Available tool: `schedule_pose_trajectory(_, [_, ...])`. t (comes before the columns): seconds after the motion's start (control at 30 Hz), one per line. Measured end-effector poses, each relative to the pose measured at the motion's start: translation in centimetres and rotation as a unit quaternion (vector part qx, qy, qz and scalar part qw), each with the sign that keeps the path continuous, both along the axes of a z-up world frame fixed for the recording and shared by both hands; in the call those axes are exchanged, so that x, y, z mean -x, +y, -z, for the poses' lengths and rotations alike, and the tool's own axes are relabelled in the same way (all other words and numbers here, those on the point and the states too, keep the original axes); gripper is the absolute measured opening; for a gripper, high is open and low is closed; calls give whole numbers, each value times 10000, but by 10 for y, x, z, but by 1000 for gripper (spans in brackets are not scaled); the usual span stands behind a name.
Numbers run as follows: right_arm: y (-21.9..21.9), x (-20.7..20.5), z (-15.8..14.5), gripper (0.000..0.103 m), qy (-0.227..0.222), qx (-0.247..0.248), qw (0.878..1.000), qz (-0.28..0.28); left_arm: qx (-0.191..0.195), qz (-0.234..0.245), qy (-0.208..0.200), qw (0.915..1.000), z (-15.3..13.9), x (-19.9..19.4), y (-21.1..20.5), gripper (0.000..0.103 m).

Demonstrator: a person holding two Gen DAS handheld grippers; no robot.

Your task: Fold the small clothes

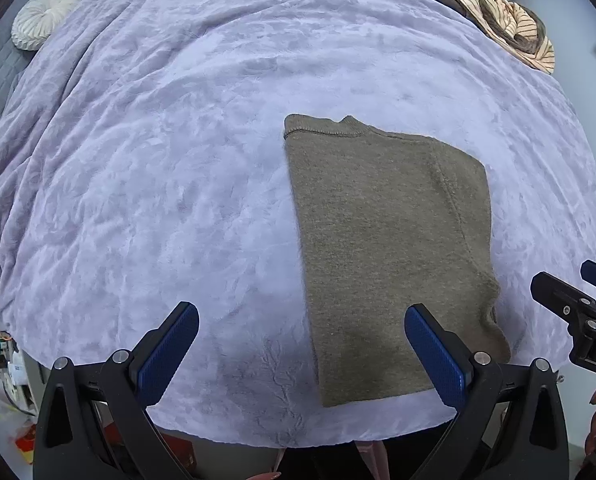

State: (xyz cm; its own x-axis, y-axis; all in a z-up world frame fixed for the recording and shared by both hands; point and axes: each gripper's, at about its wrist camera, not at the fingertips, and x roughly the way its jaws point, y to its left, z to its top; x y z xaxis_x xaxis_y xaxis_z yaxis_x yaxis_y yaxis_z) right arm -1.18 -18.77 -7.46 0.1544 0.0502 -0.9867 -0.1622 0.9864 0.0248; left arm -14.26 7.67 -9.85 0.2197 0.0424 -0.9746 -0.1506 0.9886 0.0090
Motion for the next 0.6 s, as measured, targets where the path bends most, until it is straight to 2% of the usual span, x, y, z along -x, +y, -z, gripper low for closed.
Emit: schedule_pose_trajectory(0.6, [0,0,-1,103,-16,20,10000,-2,-60,-7,-3,10000,0,2,-2,103])
